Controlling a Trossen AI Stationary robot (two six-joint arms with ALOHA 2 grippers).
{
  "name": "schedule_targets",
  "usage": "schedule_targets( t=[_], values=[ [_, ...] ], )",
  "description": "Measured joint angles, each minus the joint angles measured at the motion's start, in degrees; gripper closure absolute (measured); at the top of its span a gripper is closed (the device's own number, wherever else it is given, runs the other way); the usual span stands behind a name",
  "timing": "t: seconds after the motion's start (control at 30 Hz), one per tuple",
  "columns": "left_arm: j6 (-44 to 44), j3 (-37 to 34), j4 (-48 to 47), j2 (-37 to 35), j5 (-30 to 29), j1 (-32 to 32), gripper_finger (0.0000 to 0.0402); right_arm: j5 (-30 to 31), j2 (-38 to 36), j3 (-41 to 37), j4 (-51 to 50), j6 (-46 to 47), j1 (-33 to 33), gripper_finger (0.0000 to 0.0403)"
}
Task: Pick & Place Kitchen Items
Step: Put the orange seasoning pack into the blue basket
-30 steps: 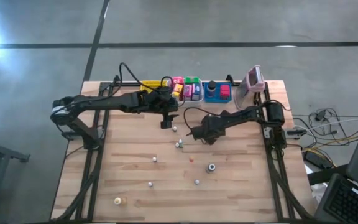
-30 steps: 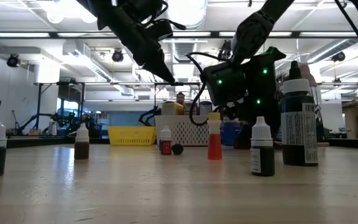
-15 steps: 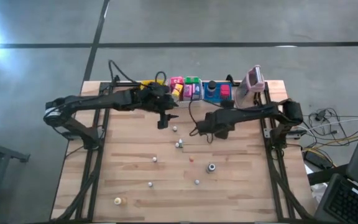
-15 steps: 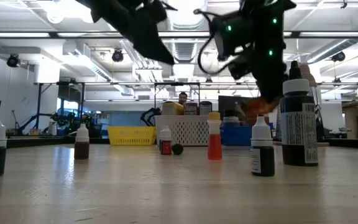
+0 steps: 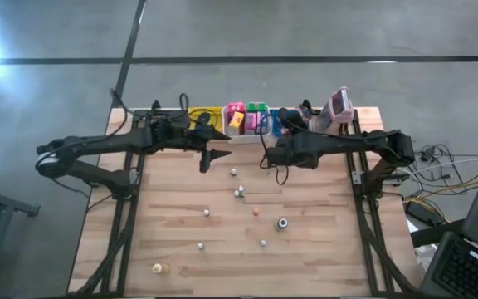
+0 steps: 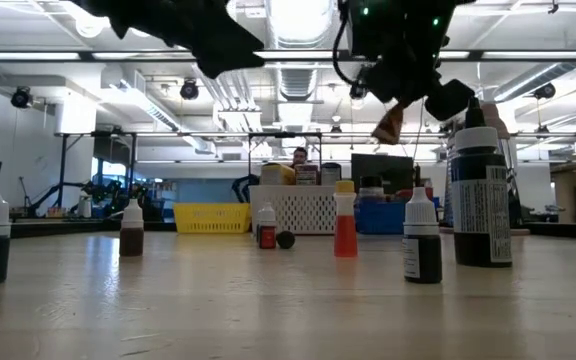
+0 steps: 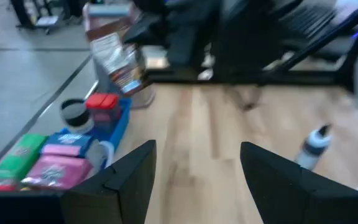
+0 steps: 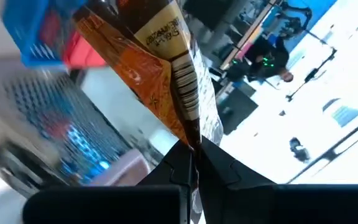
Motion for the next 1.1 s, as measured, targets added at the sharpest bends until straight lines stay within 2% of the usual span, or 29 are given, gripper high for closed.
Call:
schedule_targets(
  t=[0.27,0.5,0.63,0.8,1.1],
  values=[
    [-4.5,-4.6,6.1,-5.7,3.2,0.0,0.0163,-3.2,0.2,-1.8,2.0,-5.0,-6.1,0.0395],
    [-4.7,-4.8,6.0,-7.4,3.2,0.0,0.0163,-8.0,2.2,-2.7,16.4,-18.1,-7.8,0.0395],
    [-5.6,-4.8,6.0,-7.8,3.2,0.0,0.0163,-8.3,5.2,-2.8,16.5,-14.9,-9.3,0.0395],
    [-5.4,-4.8,6.0,-8.2,3.1,0.0,0.0163,-12.3,6.8,-2.8,16.4,-14.3,-11.3,0.0395],
    [-4.6,-4.8,6.0,-8.2,3.0,0.0,0.0163,-12.2,9.2,-2.8,17.0,-14.1,-14.6,0.0395]
  ],
)
